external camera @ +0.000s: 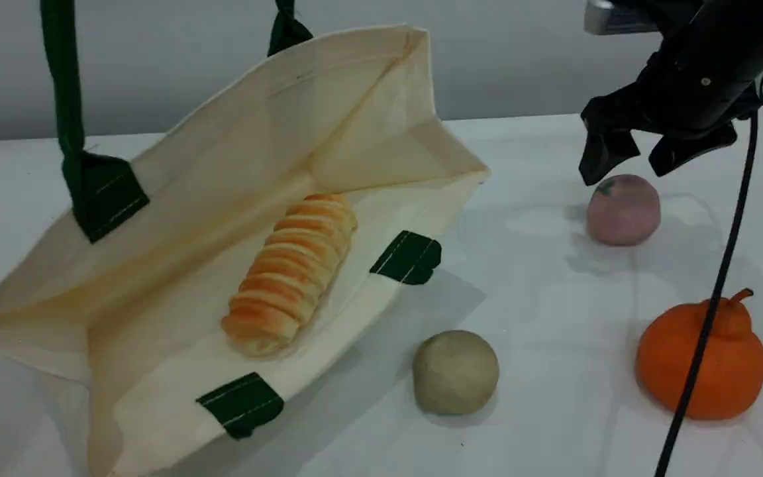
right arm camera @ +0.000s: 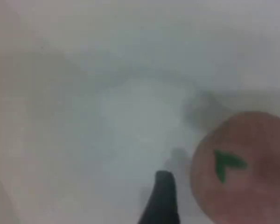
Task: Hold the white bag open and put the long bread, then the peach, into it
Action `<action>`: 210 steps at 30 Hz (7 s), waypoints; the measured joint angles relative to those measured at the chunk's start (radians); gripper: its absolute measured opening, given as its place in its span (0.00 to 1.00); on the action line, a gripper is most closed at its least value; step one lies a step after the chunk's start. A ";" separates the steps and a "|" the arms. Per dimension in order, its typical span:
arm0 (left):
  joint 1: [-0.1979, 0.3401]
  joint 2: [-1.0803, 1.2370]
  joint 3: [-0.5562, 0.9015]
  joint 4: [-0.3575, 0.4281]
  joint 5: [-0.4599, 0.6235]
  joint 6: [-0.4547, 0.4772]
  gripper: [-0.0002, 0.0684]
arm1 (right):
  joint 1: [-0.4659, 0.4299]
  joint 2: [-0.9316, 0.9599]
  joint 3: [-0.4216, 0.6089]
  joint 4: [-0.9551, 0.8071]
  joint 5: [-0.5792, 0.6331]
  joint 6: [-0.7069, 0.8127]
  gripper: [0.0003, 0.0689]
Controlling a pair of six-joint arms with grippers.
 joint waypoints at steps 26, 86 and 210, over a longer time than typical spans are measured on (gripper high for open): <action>0.000 0.000 0.000 0.002 0.000 0.000 0.12 | 0.000 0.102 -0.023 -0.109 -0.072 0.011 0.58; 0.000 0.001 0.000 0.000 0.000 0.012 0.12 | 0.452 -0.745 0.471 -0.067 -0.048 0.279 0.35; 0.001 -0.099 0.000 -0.099 -0.053 -0.209 0.69 | -0.021 -0.596 0.074 -0.305 0.082 0.271 0.86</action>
